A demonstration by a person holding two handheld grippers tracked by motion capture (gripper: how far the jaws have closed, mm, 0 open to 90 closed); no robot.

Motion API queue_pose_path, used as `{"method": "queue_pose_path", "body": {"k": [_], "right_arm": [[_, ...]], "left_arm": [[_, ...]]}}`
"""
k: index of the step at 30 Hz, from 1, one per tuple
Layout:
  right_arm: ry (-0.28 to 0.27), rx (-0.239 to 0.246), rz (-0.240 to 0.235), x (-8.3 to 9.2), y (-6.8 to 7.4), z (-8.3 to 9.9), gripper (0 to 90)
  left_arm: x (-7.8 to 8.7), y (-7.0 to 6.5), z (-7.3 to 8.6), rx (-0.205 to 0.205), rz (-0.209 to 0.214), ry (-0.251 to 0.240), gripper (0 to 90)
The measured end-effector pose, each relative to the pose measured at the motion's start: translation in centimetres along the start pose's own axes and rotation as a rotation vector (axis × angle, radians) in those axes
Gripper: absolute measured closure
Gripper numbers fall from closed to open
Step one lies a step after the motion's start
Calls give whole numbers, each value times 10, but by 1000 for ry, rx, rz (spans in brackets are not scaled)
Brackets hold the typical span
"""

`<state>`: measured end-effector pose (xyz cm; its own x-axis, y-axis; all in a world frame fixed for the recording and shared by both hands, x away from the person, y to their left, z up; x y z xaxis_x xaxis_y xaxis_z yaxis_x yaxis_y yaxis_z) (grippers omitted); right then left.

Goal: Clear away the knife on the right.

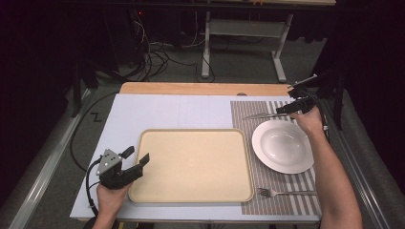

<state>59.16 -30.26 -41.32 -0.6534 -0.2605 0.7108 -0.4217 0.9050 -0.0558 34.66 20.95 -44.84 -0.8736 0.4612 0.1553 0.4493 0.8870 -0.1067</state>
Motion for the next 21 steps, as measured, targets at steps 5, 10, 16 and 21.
{"method": "queue_pose_path", "body": {"k": [5, 10, 16, 21], "right_arm": [[28, 15, 0, -9, -1, -2, 391], [60, 27, -1, -16, -2, -4, 397], [85, 24, 6, -26, -7, -2, 415], [115, 25, -7, -36, -9, 5, 418]], "left_arm": [[0, 1, 1, 0, -5, 4, 353], [-1, 1, 1, -4, -4, 8, 352], [-1, -1, 2, -7, -8, 14, 352], [-3, -2, 3, -12, -5, 23, 352]]}}
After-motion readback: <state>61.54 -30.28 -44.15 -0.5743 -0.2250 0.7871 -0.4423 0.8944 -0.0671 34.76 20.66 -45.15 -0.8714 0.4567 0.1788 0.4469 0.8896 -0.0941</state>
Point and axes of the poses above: each handheld gripper's, and its own axes: x roughly backward along the jaws, z roughly out of its underside, y roughly to its left, the point moved 7 cm from there along -x, roughly forward along the jaws, and after that the axes turned 12 degrees about -y, right-handed, at the moved point
